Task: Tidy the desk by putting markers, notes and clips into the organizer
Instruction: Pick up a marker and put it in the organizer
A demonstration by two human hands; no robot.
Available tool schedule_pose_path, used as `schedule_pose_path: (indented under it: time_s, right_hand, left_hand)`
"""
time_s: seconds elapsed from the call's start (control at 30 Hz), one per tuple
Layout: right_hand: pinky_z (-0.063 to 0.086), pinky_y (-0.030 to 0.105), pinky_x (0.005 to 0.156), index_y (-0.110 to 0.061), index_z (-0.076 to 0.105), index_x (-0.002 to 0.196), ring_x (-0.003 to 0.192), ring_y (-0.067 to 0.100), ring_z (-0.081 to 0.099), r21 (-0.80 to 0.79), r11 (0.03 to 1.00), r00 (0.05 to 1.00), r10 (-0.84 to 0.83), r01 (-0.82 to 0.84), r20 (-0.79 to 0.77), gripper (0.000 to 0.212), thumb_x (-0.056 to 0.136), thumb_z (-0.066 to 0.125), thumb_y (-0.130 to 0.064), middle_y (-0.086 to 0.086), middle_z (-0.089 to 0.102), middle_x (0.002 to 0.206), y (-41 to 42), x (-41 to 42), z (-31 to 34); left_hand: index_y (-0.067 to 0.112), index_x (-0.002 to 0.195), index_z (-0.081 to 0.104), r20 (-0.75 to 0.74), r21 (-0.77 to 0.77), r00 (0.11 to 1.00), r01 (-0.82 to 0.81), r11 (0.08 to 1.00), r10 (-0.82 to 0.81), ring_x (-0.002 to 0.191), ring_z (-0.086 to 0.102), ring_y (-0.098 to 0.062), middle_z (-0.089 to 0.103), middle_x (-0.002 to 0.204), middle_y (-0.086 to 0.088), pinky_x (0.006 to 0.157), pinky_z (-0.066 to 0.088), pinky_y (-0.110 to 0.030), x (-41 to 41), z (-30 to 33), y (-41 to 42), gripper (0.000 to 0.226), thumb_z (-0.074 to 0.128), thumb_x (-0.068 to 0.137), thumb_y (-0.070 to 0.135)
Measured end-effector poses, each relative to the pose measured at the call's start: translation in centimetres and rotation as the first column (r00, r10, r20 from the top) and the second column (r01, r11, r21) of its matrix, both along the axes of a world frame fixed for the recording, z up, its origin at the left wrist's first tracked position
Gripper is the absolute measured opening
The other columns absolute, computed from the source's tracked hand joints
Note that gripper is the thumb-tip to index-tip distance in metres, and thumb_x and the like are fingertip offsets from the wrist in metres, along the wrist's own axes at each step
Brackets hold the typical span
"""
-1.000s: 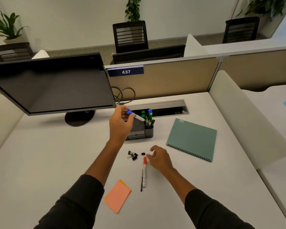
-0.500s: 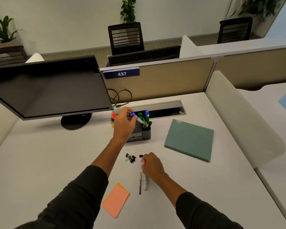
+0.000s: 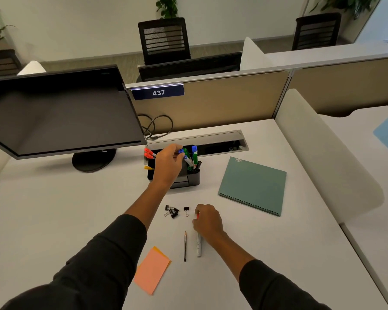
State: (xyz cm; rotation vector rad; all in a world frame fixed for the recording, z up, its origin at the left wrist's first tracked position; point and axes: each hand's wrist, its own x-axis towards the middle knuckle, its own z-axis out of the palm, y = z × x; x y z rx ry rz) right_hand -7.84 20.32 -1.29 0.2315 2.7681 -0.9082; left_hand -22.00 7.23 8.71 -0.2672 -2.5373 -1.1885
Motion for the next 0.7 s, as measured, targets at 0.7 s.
schedule_pose_path:
  time_s: [0.7]
  right_hand:
    - [0.039, 0.017, 0.054, -0.014, 0.069, 0.092, 0.073, 0.017, 0.059, -0.009, 0.999, 0.999, -0.034, 0.034, 0.037, 0.021, 0.077, 0.066, 0.001, 0.001, 0.063, 0.089, -0.1, -0.2, 0.3]
  left_hand:
    - [0.005, 0.140, 0.058, 0.216, -0.377, 0.972, 0.175, 0.909, -0.097, 0.102, 0.056, -0.027, 0.055, 0.117, -0.013, 0.088, 0.054, -0.036, -1.0, -3.1, 1.1, 0.047, 0.057, 0.095, -0.008]
